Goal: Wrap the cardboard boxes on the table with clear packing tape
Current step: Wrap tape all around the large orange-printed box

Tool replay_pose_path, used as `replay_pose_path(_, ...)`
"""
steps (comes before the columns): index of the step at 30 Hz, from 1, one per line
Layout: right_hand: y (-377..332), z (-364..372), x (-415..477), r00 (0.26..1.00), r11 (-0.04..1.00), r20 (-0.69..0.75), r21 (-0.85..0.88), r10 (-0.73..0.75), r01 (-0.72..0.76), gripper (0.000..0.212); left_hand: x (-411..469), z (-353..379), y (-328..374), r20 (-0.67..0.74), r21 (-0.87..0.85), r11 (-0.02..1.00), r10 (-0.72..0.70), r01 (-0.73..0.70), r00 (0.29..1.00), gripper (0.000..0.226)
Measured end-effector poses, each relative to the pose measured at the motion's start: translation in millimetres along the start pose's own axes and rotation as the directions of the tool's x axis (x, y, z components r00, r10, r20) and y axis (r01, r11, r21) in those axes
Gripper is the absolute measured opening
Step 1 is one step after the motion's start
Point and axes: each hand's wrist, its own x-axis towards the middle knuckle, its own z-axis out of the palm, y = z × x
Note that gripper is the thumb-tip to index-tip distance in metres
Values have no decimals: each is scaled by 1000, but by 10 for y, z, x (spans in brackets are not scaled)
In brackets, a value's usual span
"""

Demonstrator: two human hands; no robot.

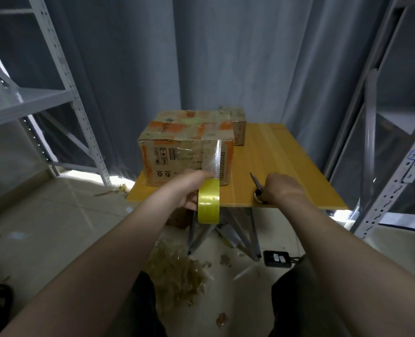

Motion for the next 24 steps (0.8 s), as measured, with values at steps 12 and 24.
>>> replay_pose_path(12, -60, -6, 82, 958, 343, 208, 930, -197, -132, 21, 5, 13, -4, 15, -167, 986, 13, -10, 1000, 21)
replay_pose_path(24, 95, -117, 84, 759, 475, 329, 879, -561, -29, 52, 17, 76, -54, -91, -334, 939, 52, -80, 995, 20)
